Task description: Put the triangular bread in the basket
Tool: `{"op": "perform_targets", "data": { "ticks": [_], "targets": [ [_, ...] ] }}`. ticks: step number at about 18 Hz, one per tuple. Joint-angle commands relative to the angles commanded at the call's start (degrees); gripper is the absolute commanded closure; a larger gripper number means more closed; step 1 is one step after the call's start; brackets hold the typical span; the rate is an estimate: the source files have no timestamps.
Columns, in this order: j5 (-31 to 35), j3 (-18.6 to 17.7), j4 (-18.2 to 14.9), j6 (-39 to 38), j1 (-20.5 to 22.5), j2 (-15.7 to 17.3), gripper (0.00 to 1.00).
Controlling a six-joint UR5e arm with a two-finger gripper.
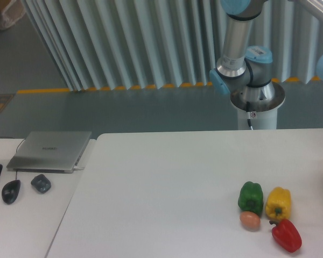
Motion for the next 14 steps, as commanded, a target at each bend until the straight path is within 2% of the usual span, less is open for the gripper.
{"op": "perform_targets", "data": {
  "ticks": [2, 5, 8, 11, 14],
  "targets": [
    [-0.8, 0.5, -4.9, 0.0, -1.3, 1.8, 0.0],
    [-3.9, 0.1, -10.0, 0.0, -1.7, 3.2, 0.0],
    [-4.3, 0.0, -15.2, -0.1, -3.4, 5.5, 0.0],
    [-4.5, -1.8, -17.7, -0.3, -5.4, 7.5, 0.0],
    [-5.2, -4.5, -17.4, -3.0, -7.2, 9.5, 0.0]
  ]
}}
